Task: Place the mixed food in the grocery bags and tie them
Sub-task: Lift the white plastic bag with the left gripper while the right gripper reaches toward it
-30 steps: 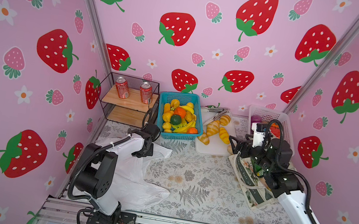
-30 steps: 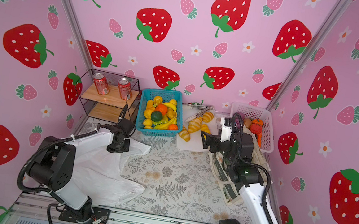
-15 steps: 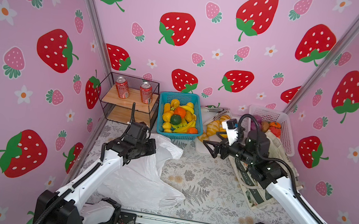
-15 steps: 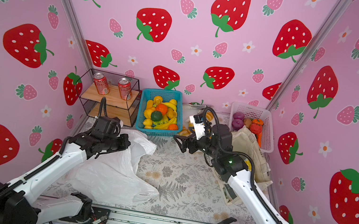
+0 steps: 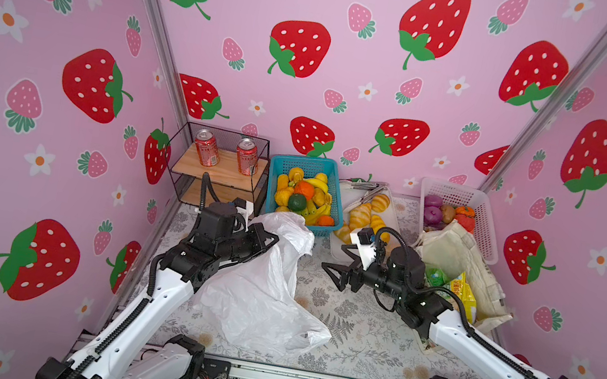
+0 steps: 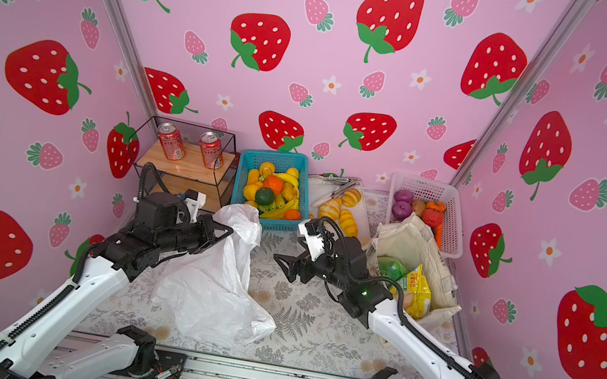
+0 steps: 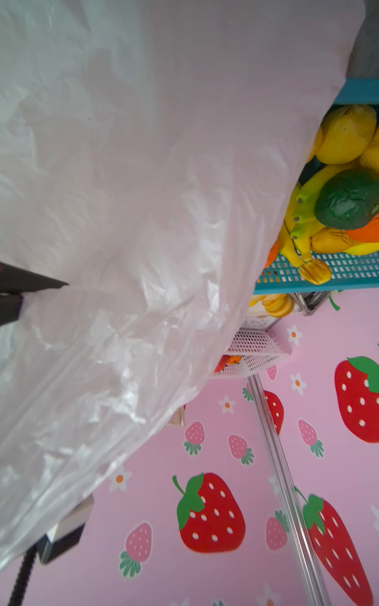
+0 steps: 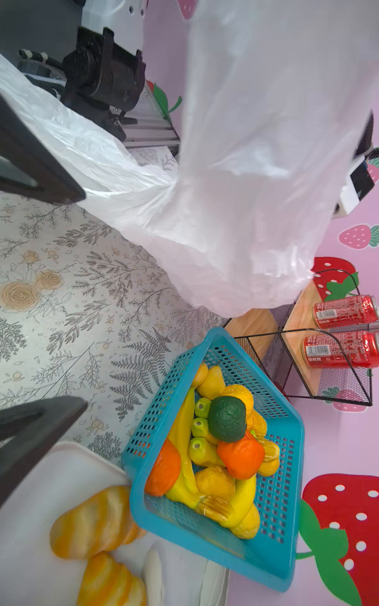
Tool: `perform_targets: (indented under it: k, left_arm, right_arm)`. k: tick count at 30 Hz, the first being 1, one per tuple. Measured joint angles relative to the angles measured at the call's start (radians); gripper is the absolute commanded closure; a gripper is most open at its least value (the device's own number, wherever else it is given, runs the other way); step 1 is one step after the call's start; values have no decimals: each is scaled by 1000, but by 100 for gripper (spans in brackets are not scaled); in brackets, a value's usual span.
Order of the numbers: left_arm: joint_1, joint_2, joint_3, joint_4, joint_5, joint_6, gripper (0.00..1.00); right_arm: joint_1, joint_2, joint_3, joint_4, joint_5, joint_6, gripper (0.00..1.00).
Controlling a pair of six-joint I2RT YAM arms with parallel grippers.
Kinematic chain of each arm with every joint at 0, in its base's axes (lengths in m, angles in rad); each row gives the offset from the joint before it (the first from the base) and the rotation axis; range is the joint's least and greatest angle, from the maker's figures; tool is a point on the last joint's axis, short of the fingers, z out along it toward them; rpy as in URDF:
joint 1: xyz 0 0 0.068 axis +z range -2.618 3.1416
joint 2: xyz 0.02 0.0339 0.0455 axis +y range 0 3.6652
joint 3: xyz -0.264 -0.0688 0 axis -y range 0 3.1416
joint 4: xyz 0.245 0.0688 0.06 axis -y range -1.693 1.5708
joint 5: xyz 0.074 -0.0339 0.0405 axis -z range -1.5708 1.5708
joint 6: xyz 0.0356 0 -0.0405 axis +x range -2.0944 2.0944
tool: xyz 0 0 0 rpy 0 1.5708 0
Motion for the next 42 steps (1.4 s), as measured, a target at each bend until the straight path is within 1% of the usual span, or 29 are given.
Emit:
perform_targets:
  k: [3, 7, 9, 13, 16, 18, 20, 21, 22, 25, 27, 29, 35, 38, 42]
  left_arm:
    - [0, -2, 0, 42, 20, -42, 100]
    - [0, -2, 0, 67, 34, -73, 100]
    - [0, -4, 0, 74, 37, -81, 100]
    - [0, -14, -3, 90, 40, -91, 100]
    - [-2, -21, -11, 93, 43, -100, 100]
    - [-3, -22, -15, 98, 48, -101, 100]
    - [-3, -23, -23, 106, 52, -103, 100]
    - [-3, -23, -25, 108, 56, -103, 100]
    - [-3, -25, -27, 108, 60, -103, 100]
    - [-3, -30, -27, 109, 78, -93, 100]
    - [-3, -31, -21, 95, 99, -72, 100]
    - [-3, -24, -1, 72, 124, -45, 100]
    - [-14, 9, 80, 71, 206, -13, 100]
    - [-57, 34, 101, 80, 212, -7, 100]
    - [-168, 105, 126, 85, 206, -1, 100]
  right_arm:
    - [51, 5, -44, 87, 11, 39, 8]
    - [119, 53, -44, 188, 39, 72, 10]
    - [145, 90, -35, 219, 61, 83, 14]
    - [166, 185, 2, 255, 100, 116, 28]
    - [171, 239, 27, 282, 114, 134, 42]
    - [172, 264, 41, 296, 121, 146, 63]
    - [175, 285, 55, 303, 133, 156, 88]
    - [176, 290, 60, 298, 140, 161, 92]
    - [176, 291, 66, 284, 149, 166, 95]
    - [175, 271, 83, 214, 168, 154, 97]
    - [170, 228, 94, 128, 167, 129, 98]
    - [162, 165, 124, 10, 168, 96, 98]
    - [105, -15, 356, -411, 152, 3, 98]
    - [69, -86, 468, -591, 155, -22, 98]
    - [47, -153, 568, -759, 185, -41, 98]
